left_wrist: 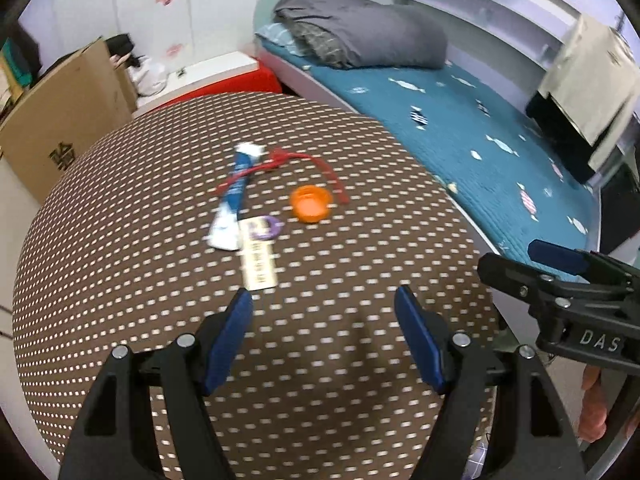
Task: Collect trash
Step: 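Move both open tools back from the bin to the table, then grasp the blue-and-white tube with the left tool while the right grasps the orange cap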
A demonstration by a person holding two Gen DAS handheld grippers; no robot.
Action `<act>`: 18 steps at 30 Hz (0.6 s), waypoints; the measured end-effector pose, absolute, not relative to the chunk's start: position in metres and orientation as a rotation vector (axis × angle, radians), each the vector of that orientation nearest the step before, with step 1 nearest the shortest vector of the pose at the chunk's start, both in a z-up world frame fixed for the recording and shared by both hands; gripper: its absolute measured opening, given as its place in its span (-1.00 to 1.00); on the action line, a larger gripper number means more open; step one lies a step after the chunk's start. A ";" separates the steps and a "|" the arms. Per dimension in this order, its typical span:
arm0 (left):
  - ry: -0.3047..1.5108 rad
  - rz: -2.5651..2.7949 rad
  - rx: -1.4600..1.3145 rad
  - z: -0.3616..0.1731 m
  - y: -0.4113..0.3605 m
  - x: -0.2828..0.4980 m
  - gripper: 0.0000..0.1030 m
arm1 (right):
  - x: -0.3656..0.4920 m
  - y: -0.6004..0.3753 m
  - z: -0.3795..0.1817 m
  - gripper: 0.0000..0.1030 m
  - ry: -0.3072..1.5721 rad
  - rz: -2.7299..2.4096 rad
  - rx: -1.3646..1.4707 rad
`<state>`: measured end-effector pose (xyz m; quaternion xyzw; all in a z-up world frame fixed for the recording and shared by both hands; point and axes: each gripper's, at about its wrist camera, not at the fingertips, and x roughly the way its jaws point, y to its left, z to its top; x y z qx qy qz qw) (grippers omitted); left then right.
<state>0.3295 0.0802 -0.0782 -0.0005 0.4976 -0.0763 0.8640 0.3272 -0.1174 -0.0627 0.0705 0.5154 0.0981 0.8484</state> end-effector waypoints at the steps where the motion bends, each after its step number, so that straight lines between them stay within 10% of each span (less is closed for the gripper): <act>1: 1.045 -0.149 -0.011 -0.079 0.088 0.331 0.40 | 0.330 -0.110 -0.063 0.62 1.090 0.222 0.143; 13: 1.081 -0.058 -0.090 -0.088 0.160 0.361 0.40 | 0.385 -0.029 -0.072 0.61 1.151 0.315 0.052; 18: 1.103 -0.041 -0.120 -0.097 0.177 0.380 0.40 | 0.409 -0.009 -0.088 0.28 1.204 0.329 0.029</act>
